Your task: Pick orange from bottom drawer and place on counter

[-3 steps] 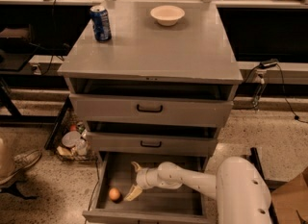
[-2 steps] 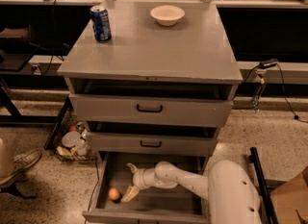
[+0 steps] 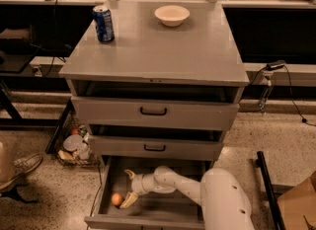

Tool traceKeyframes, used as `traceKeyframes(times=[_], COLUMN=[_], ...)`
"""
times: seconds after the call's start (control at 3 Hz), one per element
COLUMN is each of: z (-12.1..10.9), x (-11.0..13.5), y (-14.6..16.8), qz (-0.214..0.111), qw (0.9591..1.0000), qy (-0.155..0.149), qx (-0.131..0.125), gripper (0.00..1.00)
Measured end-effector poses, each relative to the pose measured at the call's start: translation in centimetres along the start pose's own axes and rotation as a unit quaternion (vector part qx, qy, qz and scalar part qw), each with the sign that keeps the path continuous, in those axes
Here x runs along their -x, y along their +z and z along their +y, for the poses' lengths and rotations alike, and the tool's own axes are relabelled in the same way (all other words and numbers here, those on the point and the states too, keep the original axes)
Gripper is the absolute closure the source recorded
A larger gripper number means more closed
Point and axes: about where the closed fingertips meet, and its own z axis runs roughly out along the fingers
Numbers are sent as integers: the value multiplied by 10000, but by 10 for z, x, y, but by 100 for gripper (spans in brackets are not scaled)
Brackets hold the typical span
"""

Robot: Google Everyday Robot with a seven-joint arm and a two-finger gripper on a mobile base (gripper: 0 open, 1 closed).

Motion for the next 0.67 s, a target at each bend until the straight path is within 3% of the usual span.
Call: traceKeyframes(times=[0.67], z=[12], x=[-5], y=[38], qz=[84], qw=[9999], qy=[51], qx=[74], gripper=[0])
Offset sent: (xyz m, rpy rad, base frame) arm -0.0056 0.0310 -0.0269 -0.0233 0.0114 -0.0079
